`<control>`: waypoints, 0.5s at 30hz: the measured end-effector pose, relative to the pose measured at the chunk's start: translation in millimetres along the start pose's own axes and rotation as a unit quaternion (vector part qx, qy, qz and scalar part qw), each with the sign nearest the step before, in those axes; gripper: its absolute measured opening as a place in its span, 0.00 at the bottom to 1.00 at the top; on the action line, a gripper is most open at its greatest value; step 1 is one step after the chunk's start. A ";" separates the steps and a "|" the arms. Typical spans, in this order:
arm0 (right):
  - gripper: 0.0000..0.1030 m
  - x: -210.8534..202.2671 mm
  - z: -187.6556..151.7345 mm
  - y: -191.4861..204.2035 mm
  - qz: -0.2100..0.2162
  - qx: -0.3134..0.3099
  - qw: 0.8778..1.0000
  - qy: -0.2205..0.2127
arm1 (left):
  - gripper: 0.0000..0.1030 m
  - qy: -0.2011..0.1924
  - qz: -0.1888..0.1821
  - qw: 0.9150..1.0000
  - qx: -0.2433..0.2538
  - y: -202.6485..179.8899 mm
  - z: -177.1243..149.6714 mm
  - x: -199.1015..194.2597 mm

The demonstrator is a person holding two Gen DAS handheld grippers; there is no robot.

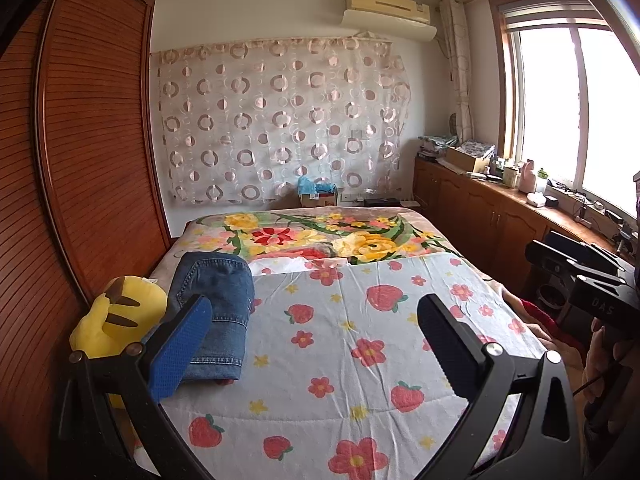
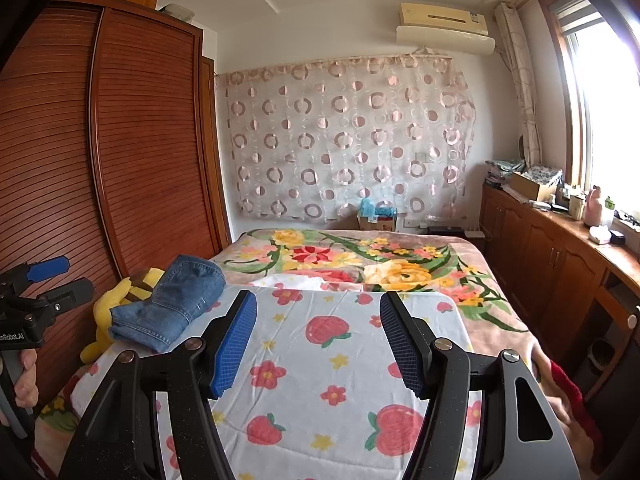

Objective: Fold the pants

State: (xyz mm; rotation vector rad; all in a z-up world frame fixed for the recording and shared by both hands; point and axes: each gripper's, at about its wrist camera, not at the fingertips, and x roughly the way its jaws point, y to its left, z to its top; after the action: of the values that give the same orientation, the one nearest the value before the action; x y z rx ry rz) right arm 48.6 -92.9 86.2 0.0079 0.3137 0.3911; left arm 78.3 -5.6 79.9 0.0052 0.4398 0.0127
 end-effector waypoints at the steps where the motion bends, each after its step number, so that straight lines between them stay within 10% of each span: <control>1: 0.64 -0.2 0.5 -0.3 0.000 0.001 1.000 0.000 | 1.00 0.001 0.000 1.000 0.001 -0.4 -0.2 -0.3; 15: 0.64 -1.4 1.2 -4.8 0.001 0.001 1.000 -0.001 | 1.00 0.000 -0.001 1.000 -0.001 0.5 -0.3 -0.4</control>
State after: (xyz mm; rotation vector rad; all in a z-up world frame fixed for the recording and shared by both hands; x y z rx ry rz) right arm 49.6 -97.8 87.4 0.0102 0.3115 0.3934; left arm 77.8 -5.1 79.8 0.0024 0.4398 0.0123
